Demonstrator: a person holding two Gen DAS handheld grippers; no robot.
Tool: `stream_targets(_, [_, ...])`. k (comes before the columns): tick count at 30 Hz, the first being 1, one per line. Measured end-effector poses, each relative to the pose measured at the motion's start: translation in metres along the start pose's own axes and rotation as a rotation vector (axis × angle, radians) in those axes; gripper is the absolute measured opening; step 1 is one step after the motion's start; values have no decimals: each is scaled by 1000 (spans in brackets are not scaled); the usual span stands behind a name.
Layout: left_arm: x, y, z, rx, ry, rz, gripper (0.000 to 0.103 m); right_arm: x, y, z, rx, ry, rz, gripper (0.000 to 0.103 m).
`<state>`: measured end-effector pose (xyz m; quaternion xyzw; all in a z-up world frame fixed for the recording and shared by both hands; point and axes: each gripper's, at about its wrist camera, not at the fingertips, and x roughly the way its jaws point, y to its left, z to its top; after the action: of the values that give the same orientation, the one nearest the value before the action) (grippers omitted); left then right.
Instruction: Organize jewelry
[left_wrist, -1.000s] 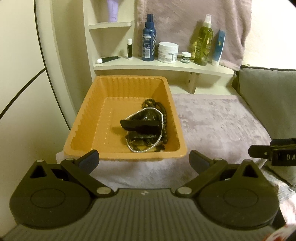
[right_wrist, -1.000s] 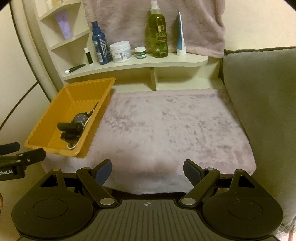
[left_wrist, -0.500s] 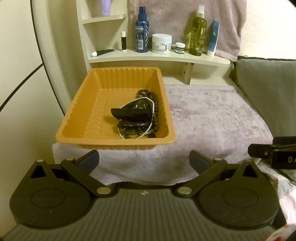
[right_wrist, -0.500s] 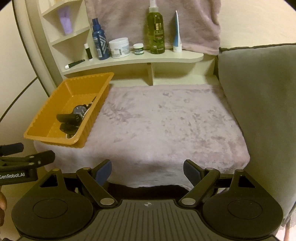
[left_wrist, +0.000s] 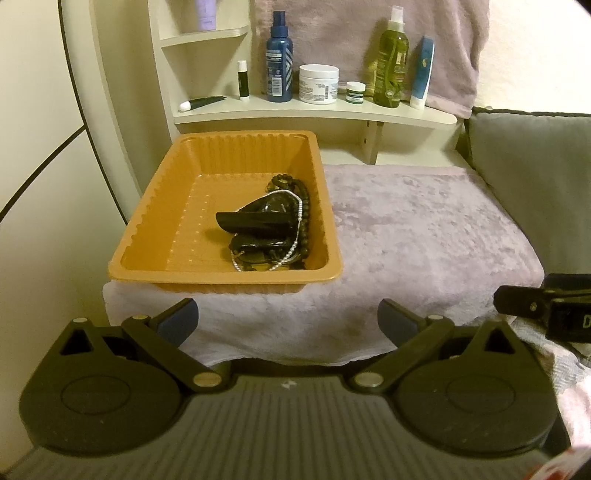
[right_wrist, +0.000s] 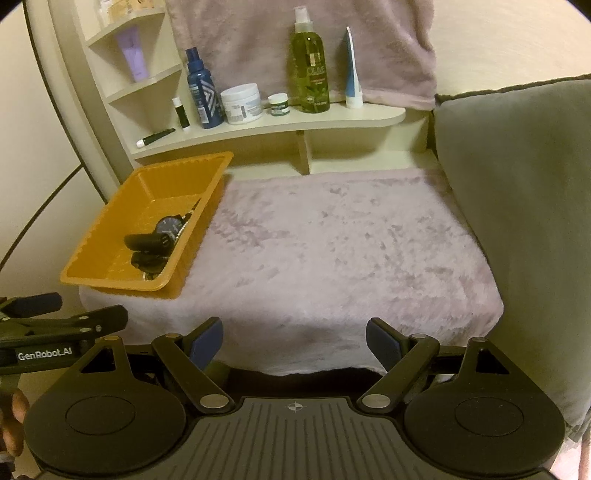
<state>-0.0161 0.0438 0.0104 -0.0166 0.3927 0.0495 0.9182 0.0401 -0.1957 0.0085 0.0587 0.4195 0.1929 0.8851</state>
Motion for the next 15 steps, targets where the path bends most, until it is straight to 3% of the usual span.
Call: stream_targets(15, [0, -1, -1, -11, 9, -9, 103, -4, 3, -3, 16, -17, 4, 84])
